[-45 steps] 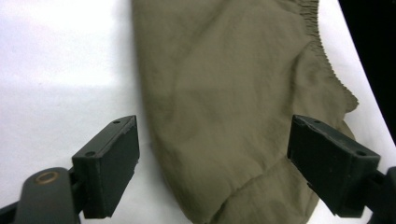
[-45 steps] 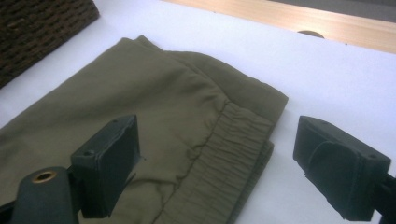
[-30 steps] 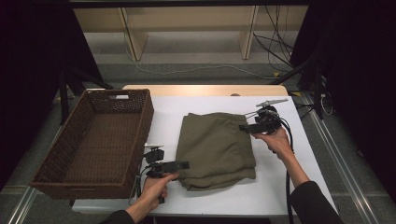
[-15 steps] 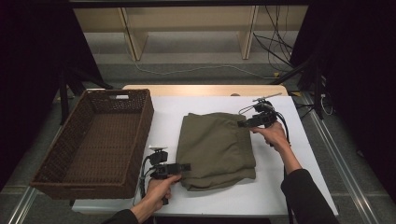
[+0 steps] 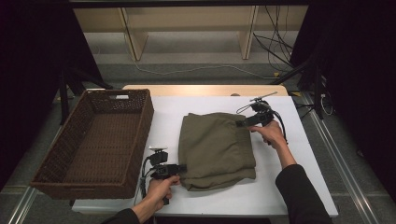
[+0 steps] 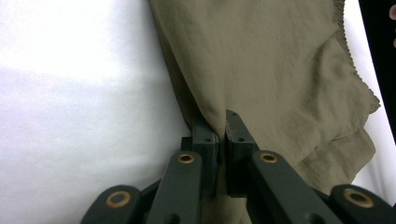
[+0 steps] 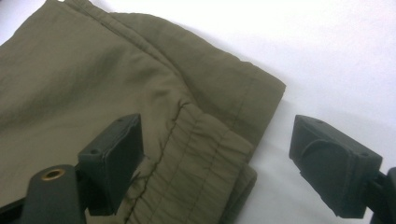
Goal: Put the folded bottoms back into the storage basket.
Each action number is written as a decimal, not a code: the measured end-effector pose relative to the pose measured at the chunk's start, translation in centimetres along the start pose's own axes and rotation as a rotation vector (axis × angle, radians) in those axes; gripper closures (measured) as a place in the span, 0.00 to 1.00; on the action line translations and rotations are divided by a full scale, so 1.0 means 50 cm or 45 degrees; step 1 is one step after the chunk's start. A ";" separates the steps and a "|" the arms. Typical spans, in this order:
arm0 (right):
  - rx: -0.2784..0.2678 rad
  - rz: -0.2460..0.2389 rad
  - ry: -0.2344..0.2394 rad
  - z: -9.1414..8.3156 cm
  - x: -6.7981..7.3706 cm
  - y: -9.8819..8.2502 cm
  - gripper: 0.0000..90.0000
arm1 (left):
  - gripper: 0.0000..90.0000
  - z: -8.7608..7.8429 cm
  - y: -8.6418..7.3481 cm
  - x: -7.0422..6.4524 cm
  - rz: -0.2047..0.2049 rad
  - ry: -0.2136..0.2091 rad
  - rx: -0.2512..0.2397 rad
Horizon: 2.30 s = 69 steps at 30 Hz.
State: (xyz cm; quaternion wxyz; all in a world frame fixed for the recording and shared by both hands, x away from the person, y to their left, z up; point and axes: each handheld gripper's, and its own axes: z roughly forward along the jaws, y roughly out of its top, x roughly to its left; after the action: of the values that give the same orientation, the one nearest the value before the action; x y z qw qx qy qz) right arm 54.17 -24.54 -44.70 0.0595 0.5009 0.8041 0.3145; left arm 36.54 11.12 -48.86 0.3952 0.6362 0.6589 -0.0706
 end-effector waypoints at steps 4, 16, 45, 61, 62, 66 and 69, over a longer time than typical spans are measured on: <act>0.020 0.011 0.000 0.012 -0.003 0.002 0.22 | 0.96 0.000 0.000 0.000 0.007 -0.004 -0.001; 0.081 0.063 0.018 0.053 -0.012 0.007 0.26 | 0.96 -0.001 0.001 0.000 0.014 -0.013 0.000; 0.072 0.185 0.140 0.035 -0.008 0.013 0.92 | 0.97 -0.011 0.008 -0.008 0.041 -0.038 -0.024; -0.085 0.155 0.220 -0.037 0.015 0.029 0.93 | 0.97 -0.066 0.041 -0.023 0.056 -0.151 -0.107; -0.085 0.155 0.220 -0.037 0.015 0.029 0.93 | 0.97 -0.070 0.042 -0.023 0.058 -0.157 -0.109; -0.126 0.152 0.235 -0.054 0.021 0.035 0.93 | 0.97 -0.086 0.050 -0.025 0.052 -0.184 -0.139; -0.154 0.149 0.247 -0.069 0.026 0.042 0.93 | 0.97 -0.098 0.056 -0.026 0.061 -0.200 -0.153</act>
State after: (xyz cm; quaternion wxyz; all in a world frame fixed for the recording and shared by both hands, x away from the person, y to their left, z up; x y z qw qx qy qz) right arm 53.72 -24.33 -40.51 -0.0070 0.5098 0.7551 0.4122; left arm 36.79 13.52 -43.57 0.4847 0.6194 0.6135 -0.0711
